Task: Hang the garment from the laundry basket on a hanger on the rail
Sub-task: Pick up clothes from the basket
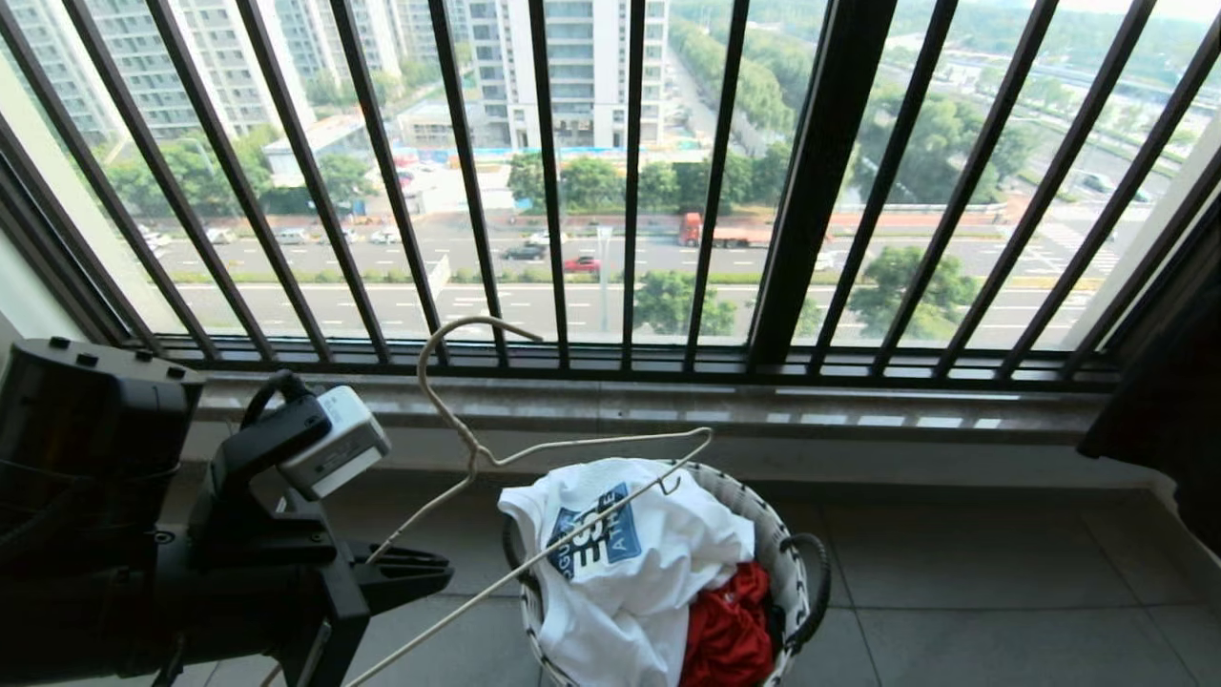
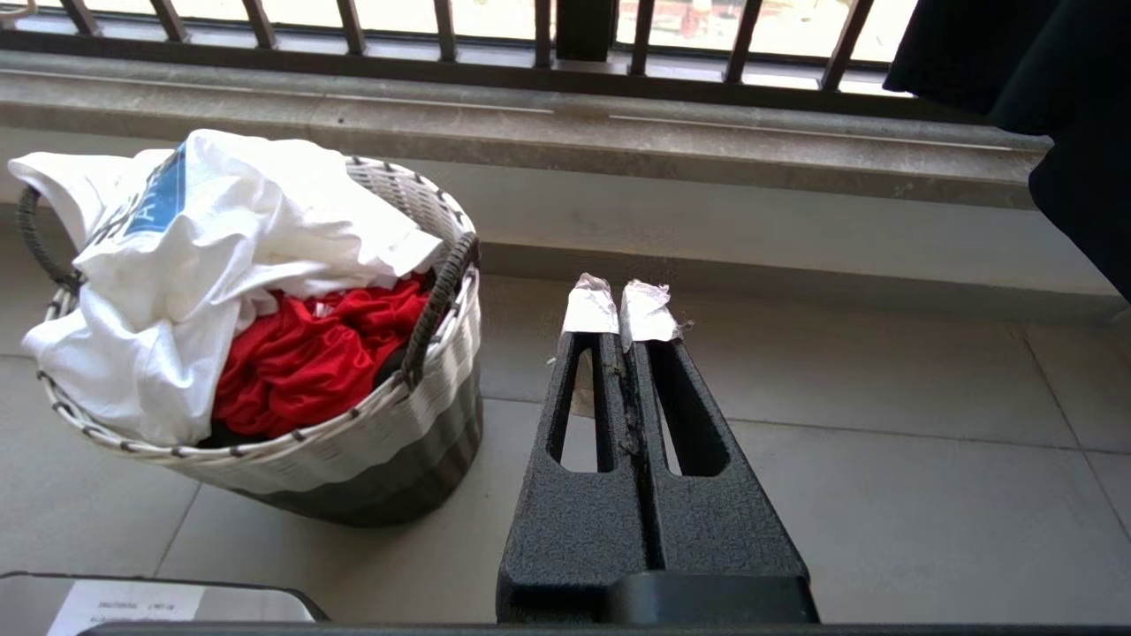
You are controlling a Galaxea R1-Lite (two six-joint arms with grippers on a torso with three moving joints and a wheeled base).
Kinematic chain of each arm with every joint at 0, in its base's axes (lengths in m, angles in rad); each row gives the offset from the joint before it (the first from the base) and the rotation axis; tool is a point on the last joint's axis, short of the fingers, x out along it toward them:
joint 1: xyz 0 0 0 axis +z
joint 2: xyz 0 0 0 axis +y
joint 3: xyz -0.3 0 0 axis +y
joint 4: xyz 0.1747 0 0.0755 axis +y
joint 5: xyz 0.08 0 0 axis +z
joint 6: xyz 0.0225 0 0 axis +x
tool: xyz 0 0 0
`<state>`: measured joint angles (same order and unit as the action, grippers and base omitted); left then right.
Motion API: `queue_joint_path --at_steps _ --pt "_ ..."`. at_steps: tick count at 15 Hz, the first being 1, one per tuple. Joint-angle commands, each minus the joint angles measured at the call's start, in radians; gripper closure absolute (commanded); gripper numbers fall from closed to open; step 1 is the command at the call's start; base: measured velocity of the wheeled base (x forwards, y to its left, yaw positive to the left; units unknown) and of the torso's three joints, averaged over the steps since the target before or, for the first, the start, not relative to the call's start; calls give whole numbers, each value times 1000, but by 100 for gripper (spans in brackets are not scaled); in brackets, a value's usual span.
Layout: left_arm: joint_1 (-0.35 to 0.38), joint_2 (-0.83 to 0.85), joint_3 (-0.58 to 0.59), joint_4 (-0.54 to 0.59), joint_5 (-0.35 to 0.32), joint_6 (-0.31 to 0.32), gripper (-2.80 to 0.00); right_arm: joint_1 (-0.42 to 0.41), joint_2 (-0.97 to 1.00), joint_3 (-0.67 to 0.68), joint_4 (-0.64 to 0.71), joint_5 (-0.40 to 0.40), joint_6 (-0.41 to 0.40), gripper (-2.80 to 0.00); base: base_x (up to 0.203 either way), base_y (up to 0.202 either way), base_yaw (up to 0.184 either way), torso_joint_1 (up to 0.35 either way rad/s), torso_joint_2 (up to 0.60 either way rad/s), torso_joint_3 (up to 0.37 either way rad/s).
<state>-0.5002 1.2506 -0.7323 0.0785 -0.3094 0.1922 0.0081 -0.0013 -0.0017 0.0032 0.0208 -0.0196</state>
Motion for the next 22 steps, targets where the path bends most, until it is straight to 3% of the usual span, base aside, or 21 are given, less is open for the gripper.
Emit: queue_joint_path --at_steps 1,22 --pt "1 -8 5 0 -2 7 0 1 1 0 0 1 0 0 0 0 0 2 2 -203" --pt "0 -54 4 0 -1 10 0 1 1 0 0 1 0 0 0 0 0 5 4 -197"
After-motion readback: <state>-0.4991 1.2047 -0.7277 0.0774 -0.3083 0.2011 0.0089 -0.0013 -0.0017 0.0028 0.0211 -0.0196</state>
